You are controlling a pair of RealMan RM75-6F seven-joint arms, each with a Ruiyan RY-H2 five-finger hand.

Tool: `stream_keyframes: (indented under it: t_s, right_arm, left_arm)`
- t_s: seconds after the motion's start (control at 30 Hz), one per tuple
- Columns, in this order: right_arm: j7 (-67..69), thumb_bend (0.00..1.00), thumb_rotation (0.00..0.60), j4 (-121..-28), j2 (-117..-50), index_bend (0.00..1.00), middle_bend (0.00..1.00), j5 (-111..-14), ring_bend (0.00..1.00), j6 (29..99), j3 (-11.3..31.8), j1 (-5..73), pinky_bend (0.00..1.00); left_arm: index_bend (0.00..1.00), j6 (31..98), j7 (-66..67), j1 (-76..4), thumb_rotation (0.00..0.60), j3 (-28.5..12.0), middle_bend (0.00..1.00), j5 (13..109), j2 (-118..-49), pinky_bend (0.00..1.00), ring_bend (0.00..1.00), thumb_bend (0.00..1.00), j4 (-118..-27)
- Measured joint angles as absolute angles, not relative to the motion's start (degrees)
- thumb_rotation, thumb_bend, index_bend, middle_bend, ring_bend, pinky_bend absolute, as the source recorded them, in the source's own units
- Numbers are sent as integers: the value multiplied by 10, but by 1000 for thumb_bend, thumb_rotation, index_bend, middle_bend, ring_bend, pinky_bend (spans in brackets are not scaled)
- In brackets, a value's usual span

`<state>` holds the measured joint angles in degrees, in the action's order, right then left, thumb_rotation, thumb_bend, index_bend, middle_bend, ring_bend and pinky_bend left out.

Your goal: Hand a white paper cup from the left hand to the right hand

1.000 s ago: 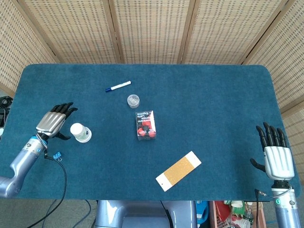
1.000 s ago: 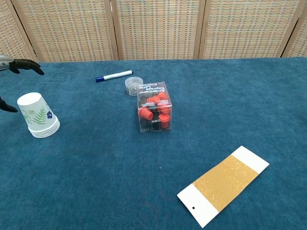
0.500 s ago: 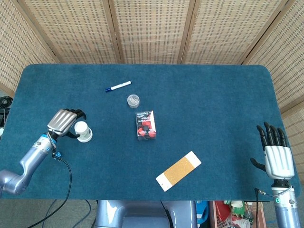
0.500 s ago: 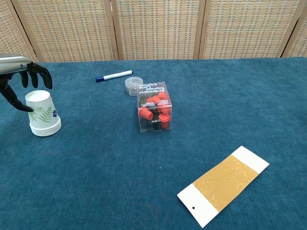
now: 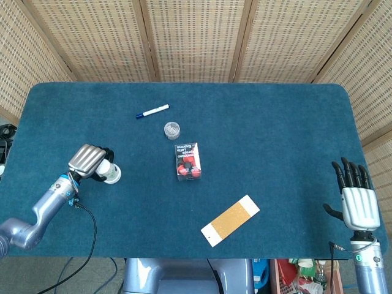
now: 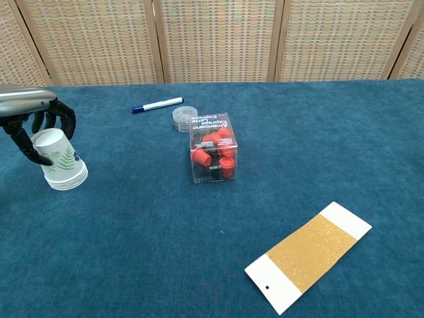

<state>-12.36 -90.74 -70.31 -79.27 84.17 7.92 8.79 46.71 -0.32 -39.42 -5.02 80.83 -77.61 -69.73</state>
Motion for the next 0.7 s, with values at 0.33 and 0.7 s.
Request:
stream_keyframes:
  t_s: [0.33,0.7]
  right_arm:
    - [-120,0,600,-908,-702,0,0,-793,0,841,80,87,0]
    - [-104,0,600,-883,-707,0,0,-833,0,851,74,92,0]
  left_arm:
    - [550,509,-24,-382,600,-59,502,803,-762,518,510,56,-711]
    - [556,578,-232,-356,600,-112,503,783,-749,518,510,57,-760]
